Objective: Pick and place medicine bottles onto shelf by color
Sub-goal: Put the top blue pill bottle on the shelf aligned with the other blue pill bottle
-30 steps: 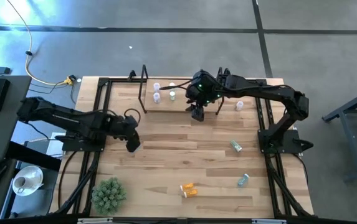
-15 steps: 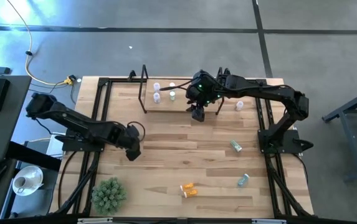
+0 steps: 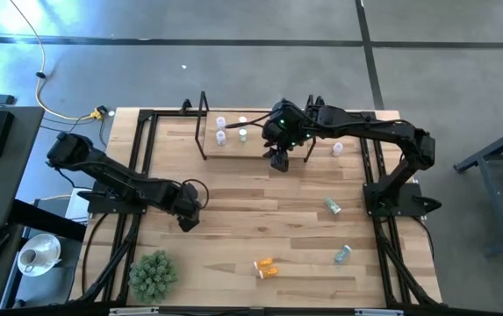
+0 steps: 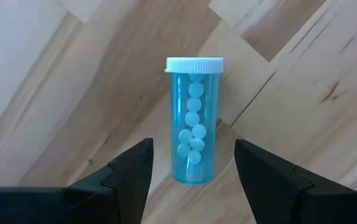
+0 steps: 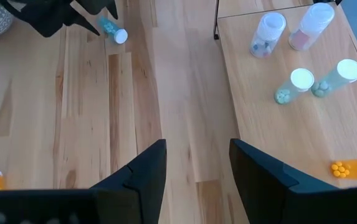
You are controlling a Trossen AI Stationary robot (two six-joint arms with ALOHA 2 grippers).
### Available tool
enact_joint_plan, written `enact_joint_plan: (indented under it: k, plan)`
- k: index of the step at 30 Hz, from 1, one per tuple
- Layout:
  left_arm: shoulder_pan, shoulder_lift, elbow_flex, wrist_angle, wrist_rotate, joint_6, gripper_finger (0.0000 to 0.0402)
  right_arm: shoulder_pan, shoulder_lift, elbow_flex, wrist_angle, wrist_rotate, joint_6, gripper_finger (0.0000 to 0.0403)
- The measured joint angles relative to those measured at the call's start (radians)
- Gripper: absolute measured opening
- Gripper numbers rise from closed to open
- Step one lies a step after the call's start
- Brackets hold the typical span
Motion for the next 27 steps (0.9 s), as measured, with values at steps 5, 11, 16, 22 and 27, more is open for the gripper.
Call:
enact_joint_plan:
  k: [5, 11, 16, 22, 27]
  plan:
    - [0.0, 0.04, 0.0, 0.006, 0.0, 0.001, 0.0195, 0.0, 0.0, 0.0, -0.011, 0.0, 0.0, 0.0165]
    - [0.0, 0.046, 0.002, 0.022, 0.004, 0.005, 0.0137, 0.0, -0.013, 0.0, -0.026, 0.0, 0.017, 0.0165]
    - [0.0, 0.041, 0.0, 0.024, -0.014, 0.025, 0.0087, 0.0, -0.07, 0.0, -0.048, 0.0, 0.034, 0.0165]
    - [0.001, 0.041, 0.0, 0.091, -0.041, 0.055, 0.0078, 0.003, -0.151, 0.0, -0.121, -0.016, 0.076, 0.0165]
    - [0.001, 0.041, 0.0, 0.267, -0.039, 0.146, 0.0088, 0.041, -0.196, 0.0, -0.197, -0.025, 0.072, 0.0165]
